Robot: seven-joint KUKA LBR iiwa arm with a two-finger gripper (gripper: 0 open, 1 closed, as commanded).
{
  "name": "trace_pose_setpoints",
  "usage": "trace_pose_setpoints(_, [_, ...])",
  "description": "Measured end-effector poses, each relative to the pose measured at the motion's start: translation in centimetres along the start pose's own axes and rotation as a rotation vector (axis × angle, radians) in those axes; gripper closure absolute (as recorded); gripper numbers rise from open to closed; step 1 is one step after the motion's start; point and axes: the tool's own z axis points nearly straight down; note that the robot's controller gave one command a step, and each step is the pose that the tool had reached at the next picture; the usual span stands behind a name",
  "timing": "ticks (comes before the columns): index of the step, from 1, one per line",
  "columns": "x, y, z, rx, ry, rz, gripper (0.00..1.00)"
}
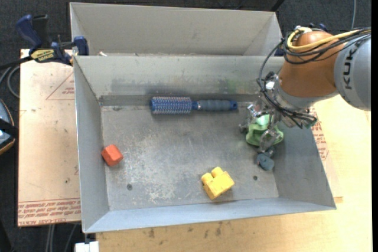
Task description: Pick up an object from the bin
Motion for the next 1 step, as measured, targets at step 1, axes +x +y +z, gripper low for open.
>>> trace_pose_setpoints(1, [-0.5,-0.11,-10.57,0.004,0.012,0.002,1.0])
